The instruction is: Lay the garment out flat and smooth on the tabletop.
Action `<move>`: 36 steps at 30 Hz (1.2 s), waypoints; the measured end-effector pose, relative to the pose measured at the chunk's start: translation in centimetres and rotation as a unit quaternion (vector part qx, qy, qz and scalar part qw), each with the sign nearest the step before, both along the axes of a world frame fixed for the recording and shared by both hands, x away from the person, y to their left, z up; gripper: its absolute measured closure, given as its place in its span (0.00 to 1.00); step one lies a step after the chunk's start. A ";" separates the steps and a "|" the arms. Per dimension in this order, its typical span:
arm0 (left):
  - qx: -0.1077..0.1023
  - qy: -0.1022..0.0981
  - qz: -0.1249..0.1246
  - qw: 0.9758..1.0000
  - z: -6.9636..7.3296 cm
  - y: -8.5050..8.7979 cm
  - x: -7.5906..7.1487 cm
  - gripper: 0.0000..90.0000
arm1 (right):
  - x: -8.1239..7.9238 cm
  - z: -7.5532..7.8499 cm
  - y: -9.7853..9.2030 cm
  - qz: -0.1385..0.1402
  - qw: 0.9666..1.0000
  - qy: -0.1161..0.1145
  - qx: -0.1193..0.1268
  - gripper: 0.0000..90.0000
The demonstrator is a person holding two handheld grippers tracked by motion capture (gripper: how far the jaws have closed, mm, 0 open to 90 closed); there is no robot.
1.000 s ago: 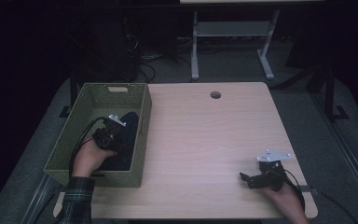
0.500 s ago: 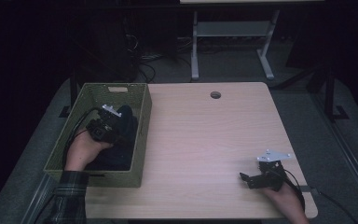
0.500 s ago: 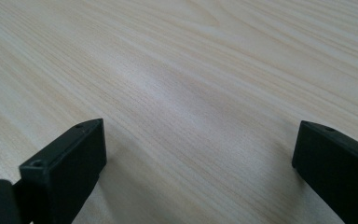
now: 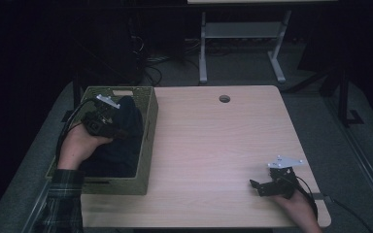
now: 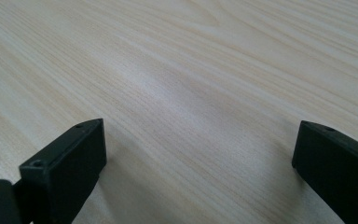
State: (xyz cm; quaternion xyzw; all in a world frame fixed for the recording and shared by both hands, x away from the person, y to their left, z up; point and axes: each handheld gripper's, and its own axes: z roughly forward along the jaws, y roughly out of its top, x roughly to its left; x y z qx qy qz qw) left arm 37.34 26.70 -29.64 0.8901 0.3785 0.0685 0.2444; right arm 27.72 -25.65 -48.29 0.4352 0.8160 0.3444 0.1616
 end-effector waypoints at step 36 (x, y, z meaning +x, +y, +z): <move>-0.042 -0.072 -0.069 0.994 9.3 -4.9 -0.5 0.82 | 0.0 0.0 0.0 0.000 1.000 0.000 0.000 0.03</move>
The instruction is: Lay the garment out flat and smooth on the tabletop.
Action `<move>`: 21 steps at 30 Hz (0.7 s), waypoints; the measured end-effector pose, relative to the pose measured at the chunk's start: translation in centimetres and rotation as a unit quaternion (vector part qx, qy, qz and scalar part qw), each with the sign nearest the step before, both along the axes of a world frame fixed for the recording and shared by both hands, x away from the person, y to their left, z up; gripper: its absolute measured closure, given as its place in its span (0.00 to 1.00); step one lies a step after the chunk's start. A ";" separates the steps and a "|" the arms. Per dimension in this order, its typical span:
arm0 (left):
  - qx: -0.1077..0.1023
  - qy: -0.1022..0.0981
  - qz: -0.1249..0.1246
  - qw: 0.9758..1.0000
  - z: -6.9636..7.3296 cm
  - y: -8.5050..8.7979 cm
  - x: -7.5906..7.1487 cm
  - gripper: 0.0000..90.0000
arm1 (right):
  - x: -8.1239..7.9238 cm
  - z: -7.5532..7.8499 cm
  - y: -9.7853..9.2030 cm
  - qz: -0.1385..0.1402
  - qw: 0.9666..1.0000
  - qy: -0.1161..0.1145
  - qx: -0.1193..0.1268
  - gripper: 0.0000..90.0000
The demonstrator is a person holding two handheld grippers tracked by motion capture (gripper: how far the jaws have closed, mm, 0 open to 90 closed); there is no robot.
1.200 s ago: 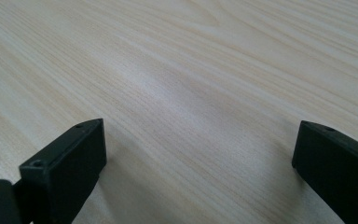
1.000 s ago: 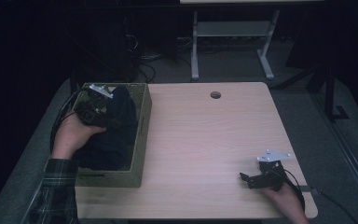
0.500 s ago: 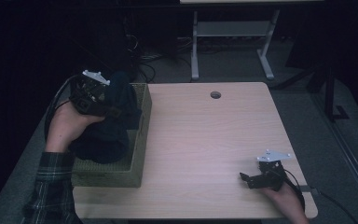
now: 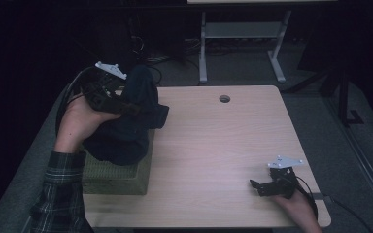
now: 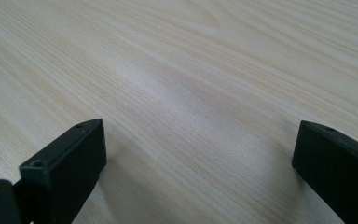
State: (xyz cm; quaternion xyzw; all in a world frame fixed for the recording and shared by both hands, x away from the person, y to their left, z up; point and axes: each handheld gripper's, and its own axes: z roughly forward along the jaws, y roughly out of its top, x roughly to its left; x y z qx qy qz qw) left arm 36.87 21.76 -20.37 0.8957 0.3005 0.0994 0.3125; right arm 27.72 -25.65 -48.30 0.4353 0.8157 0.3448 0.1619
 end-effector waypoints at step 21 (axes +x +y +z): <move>0.010 -0.005 -0.064 0.998 1.1 -8.0 0.5 0.82 | 0.0 0.0 0.0 -0.001 1.000 0.001 0.001 0.03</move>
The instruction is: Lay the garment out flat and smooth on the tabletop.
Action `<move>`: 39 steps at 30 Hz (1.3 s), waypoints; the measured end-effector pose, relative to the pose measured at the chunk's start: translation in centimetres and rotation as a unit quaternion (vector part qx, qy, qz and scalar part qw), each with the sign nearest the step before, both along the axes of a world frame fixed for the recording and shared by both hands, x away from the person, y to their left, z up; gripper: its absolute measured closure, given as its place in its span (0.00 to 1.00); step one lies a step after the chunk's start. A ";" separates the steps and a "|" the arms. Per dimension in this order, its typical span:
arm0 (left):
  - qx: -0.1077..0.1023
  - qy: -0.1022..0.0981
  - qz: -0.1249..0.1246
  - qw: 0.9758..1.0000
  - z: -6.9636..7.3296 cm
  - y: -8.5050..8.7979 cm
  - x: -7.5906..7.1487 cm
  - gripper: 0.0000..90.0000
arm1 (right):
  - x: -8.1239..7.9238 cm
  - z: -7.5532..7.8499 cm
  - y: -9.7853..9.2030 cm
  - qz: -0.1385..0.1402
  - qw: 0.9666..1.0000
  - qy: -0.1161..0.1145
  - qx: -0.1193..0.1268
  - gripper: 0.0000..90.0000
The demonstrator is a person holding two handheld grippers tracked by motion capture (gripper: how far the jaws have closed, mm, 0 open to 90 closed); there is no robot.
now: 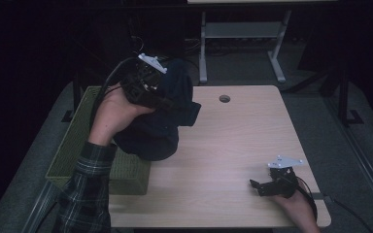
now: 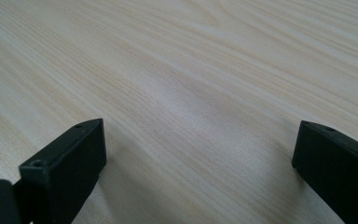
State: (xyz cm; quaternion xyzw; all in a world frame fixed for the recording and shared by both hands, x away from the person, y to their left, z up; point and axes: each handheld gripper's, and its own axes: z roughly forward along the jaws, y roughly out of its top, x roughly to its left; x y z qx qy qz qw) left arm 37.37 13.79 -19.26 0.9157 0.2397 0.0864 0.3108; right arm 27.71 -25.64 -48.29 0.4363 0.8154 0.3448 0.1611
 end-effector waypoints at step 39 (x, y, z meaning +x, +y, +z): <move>-0.009 0.047 -0.072 0.996 -6.8 -11.3 0.9 0.82 | 0.0 0.0 0.0 0.001 1.000 -0.001 -0.001 0.03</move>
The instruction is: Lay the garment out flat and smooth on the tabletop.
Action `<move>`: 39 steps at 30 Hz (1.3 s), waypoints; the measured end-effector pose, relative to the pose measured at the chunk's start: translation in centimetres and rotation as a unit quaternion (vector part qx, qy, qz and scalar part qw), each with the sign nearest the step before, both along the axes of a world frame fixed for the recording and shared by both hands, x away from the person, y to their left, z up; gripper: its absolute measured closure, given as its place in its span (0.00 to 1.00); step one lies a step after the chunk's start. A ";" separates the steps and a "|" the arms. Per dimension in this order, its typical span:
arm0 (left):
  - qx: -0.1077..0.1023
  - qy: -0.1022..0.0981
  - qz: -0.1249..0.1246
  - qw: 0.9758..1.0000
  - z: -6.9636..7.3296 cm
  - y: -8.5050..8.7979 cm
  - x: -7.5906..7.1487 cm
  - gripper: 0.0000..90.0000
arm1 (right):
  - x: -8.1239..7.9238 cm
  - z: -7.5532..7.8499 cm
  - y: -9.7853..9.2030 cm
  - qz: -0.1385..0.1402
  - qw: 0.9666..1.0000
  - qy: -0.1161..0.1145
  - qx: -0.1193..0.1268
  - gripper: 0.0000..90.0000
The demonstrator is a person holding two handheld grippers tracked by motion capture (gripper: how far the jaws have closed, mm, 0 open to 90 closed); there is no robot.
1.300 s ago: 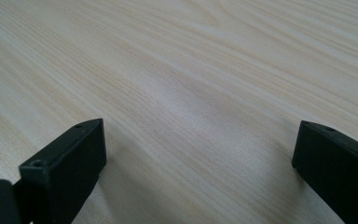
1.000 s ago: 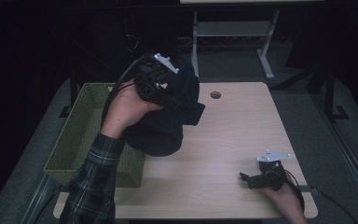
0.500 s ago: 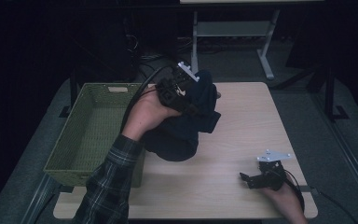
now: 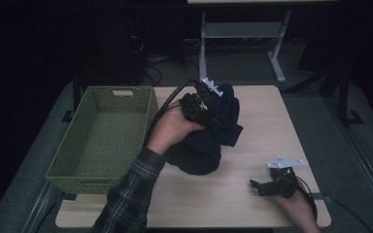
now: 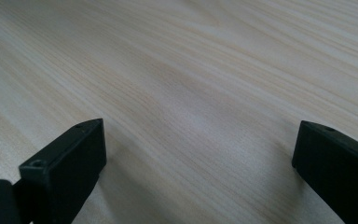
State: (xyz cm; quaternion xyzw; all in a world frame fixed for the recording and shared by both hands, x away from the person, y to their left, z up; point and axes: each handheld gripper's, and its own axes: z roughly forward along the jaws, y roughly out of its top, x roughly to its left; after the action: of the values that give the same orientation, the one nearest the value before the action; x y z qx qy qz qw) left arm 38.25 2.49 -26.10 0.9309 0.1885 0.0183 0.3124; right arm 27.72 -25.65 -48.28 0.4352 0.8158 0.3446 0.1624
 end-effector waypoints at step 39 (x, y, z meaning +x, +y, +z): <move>0.005 0.067 0.010 0.998 -14.3 -6.8 3.7 0.79 | 0.0 0.0 0.0 0.000 1.000 0.000 0.001 0.03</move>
State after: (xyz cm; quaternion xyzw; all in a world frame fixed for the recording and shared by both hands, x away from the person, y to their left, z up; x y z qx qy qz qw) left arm 41.98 -4.33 -40.37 0.9295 0.2186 -0.0404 0.2942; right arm 27.71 -25.64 -48.30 0.4355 0.8152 0.3455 0.1623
